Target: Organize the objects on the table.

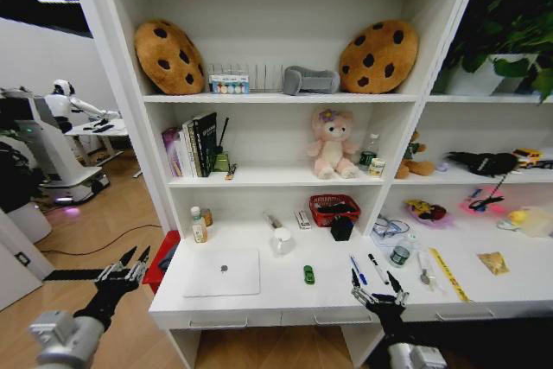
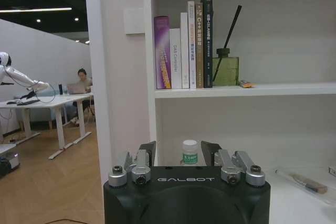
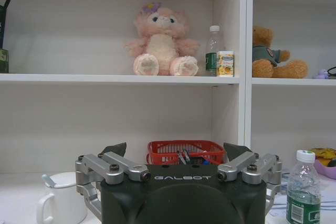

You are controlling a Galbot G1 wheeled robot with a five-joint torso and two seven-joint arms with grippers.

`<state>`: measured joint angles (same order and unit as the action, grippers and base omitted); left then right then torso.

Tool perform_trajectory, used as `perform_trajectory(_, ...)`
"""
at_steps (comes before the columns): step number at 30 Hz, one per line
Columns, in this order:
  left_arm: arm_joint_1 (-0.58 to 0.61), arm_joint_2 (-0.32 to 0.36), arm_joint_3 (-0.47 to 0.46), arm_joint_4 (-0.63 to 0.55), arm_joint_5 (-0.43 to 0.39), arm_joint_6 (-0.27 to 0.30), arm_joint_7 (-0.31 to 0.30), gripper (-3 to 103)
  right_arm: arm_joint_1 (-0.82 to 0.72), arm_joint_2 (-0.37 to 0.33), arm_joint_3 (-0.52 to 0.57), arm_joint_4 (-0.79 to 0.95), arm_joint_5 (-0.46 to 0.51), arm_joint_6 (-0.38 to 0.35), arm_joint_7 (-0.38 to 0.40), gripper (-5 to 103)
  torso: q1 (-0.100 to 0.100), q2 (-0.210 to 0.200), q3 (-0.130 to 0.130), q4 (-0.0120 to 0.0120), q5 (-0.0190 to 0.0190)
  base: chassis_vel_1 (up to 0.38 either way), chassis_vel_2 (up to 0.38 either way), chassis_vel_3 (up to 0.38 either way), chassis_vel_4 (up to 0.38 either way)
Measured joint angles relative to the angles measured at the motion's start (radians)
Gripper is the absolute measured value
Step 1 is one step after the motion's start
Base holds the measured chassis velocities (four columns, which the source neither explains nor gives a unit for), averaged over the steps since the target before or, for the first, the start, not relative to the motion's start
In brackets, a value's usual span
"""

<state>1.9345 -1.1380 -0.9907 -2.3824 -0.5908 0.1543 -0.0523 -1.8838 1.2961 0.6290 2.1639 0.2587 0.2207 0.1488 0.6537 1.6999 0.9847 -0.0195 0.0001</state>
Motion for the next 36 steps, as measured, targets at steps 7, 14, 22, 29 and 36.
perform_trajectory(7, -0.014, -0.022, 0.012, -0.021, 0.020, -0.001, -0.009, 77, -0.013, 0.009, -0.015, 0.012, -0.018, 0.013, -0.011, 100, 0.000, 0.000, 0.000, -0.0002, 0.0000, 0.000, 0.000, 0.000, 0.000)
perform_trajectory(14, -0.004, -0.047, 0.039, -0.026, 0.042, 0.000, -0.016, 99, -0.023, 0.020, -0.015, 0.022, -0.025, 0.039, -0.031, 100, 0.000, 0.000, 0.000, 0.0000, -0.0001, 0.000, 0.000, 0.000, 0.000)
perform_trajectory(22, -0.010, -0.074, 0.099, -0.026, 0.076, -0.001, -0.027, 100, -0.021, 0.037, -0.018, 0.012, -0.041, 0.074, -0.054, 100, 0.000, 0.000, 0.000, -0.0001, 0.0000, 0.000, 0.000, 0.000, 0.000)
perform_trajectory(29, -0.010, -0.094, 0.117, -0.026, 0.089, -0.001, -0.028, 100, -0.029, 0.036, -0.019, 0.020, -0.039, 0.065, -0.052, 100, 0.000, 0.000, 0.000, 0.0000, 0.0000, 0.000, 0.000, 0.000, 0.000)
perform_trajectory(36, -0.009, -0.100, 0.133, -0.028, 0.098, -0.002, -0.028, 100, -0.028, 0.034, -0.022, 0.019, -0.040, 0.060, -0.058, 100, 0.000, 0.000, 0.000, -0.0001, -0.0001, 0.000, 0.000, 0.000, 0.000)
